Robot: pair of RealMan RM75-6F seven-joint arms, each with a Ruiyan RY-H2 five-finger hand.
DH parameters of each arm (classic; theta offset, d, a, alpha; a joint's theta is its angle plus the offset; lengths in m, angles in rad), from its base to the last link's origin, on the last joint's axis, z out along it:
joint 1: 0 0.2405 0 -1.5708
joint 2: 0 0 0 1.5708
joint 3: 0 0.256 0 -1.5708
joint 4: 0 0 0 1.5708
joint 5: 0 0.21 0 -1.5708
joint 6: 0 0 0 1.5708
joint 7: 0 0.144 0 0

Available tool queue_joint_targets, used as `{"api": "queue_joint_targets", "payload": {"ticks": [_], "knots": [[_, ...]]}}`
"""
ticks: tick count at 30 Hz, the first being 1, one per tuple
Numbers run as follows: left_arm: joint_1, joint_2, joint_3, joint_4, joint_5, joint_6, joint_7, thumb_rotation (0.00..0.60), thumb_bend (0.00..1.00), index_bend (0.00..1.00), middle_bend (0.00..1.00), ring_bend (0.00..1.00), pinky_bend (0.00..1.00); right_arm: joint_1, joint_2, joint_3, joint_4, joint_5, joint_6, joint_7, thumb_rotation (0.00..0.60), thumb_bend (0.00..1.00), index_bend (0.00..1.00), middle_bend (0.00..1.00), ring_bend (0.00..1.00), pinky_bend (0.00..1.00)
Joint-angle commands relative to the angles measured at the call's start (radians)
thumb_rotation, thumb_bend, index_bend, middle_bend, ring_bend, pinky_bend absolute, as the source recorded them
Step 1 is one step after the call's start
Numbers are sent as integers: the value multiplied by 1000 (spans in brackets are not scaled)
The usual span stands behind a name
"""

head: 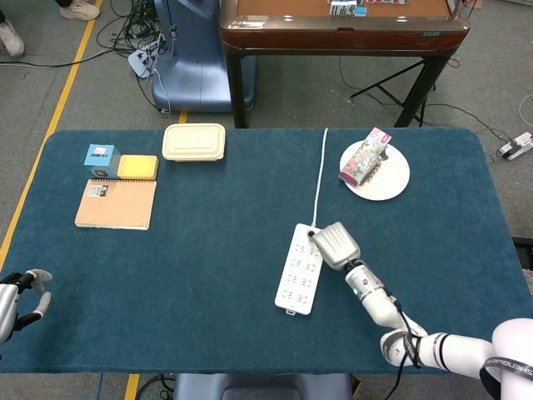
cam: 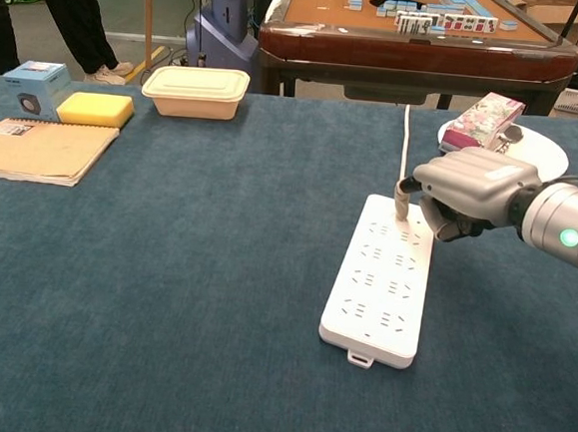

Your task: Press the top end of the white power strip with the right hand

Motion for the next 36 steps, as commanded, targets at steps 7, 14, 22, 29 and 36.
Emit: {"api": "queue_joint_targets", "payload": {"ticks": [7, 14, 22, 29, 36], "knots": [[0, 0, 1, 0, 2, -1, 1, 600, 407, 525, 556, 466, 681, 4, -3, -4, -1, 0, 5, 2, 600, 837, 350, 1000, 1000, 1000], [-2, -4, 4, 0, 4, -6, 10, 600, 407, 524, 556, 466, 681, -6, 48, 6, -84, -40, 67, 2, 600, 837, 351, 1000, 1000, 1000], [-7, -10, 8, -1, 8, -15, 24, 600, 407, 525, 556, 466, 681, -34, 116, 2, -177, -65, 137, -25, 600, 837, 351, 1000, 1000, 1000], [-7, -12, 9, 0, 11, -12, 26, 600, 408, 523, 556, 466, 681, -130, 245, -50, -298, -159, 273, -4, 600, 568, 351, 748, 925, 1000], [-6, -15, 10, -6, 29, 6, 40, 600, 407, 503, 556, 466, 681, -272, 390, -123, -398, -250, 435, 47, 600, 210, 351, 451, 557, 725]]}}
